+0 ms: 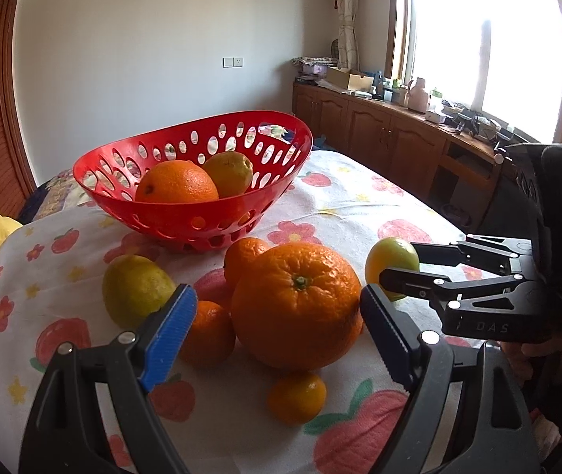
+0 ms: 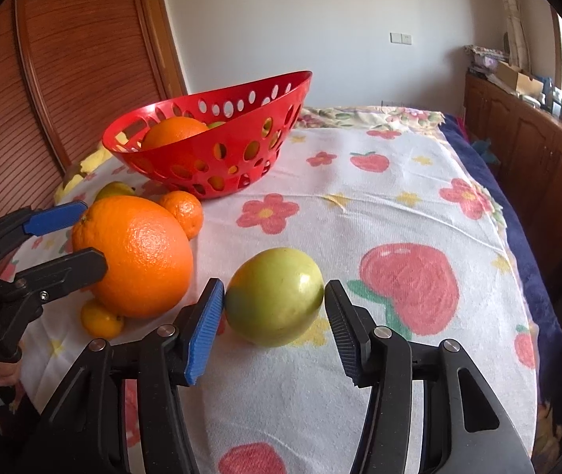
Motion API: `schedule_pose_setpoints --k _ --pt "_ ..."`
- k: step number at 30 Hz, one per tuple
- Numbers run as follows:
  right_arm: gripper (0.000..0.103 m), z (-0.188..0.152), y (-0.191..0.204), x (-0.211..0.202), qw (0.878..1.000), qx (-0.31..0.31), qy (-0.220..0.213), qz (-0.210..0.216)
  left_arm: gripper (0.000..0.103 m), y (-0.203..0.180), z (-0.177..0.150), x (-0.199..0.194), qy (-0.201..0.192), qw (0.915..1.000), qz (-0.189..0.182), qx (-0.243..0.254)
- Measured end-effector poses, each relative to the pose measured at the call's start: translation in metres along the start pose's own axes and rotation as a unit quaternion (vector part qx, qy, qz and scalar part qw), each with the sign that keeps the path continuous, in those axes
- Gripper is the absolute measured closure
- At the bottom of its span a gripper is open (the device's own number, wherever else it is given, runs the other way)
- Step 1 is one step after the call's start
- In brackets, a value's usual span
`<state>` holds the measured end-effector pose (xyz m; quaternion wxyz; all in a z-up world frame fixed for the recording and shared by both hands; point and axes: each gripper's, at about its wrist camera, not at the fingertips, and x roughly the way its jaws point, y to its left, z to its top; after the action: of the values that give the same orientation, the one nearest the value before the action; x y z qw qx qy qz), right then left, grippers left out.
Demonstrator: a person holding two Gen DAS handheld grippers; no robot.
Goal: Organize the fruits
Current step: 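Close the left tool on the large orange while the right tool nears the green apple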
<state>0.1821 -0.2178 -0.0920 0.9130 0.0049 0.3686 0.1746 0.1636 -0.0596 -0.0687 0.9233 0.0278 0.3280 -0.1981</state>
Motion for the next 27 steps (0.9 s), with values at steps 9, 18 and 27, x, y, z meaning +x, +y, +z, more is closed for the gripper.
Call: schedule_pose_setpoints --k 9,18,27 --pt "0.05 -0.004 0.013 0.001 0.999 -0.031 -0.004 -0.02 0.018 -0.012 0.001 0.016 0.033 0.9993 -0.002 0.016" --pt "0.051 -0.004 0.007 0.002 1.0 -0.017 -0.002 -0.018 0.02 -0.019 0.004 0.023 0.041 0.9987 0.0 0.03" --pt "0.052 -0.003 0.008 0.006 1.0 -0.016 0.008 -0.023 0.02 -0.02 0.005 0.027 0.046 0.9981 -0.004 0.04"
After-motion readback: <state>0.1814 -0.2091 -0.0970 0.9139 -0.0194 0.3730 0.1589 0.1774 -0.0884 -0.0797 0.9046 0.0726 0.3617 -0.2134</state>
